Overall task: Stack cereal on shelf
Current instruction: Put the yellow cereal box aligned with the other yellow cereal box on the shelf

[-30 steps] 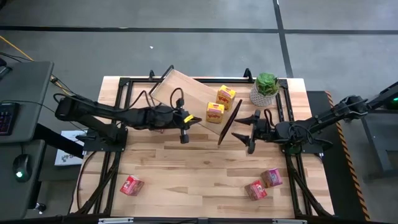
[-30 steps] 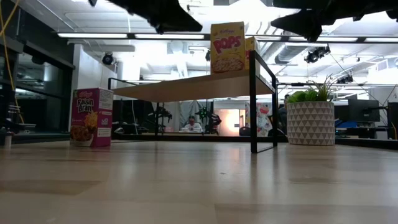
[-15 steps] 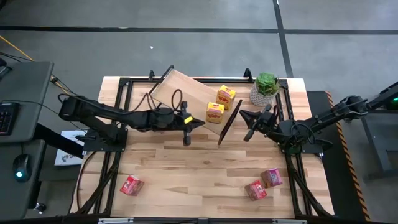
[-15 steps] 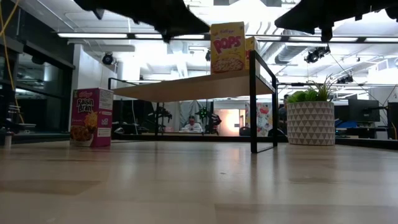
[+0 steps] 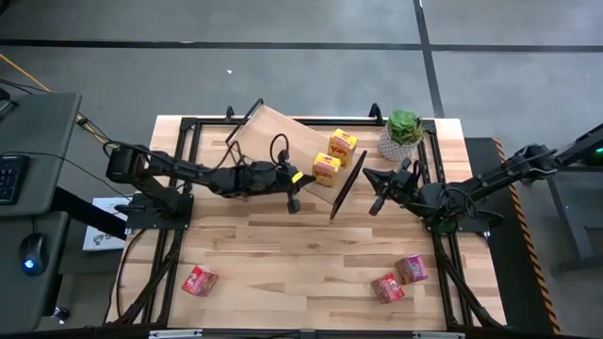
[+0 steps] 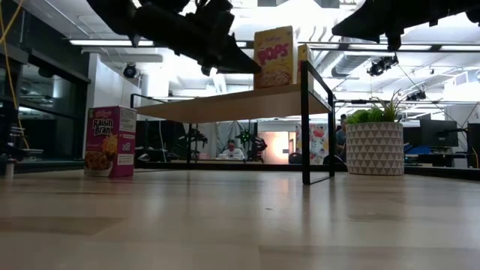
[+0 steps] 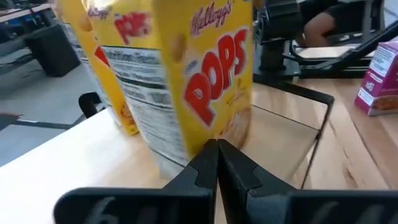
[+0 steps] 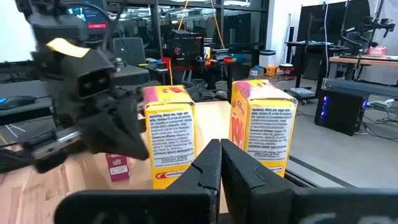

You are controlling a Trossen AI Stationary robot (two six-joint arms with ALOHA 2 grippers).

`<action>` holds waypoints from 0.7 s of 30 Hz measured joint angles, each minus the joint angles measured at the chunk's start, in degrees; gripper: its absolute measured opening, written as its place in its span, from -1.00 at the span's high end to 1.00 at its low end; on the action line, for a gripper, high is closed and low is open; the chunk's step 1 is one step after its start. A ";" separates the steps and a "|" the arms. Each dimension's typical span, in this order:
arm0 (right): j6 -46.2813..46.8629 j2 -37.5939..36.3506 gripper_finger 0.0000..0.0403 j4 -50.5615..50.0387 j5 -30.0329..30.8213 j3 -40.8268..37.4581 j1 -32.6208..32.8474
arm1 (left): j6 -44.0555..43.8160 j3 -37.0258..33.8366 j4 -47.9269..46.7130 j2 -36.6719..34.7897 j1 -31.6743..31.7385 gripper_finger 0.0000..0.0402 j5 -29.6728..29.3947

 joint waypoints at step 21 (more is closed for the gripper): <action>0.25 0.00 1.00 0.08 -0.45 0.00 -0.01 | -5.45 0.09 5.41 4.61 3.90 1.00 8.52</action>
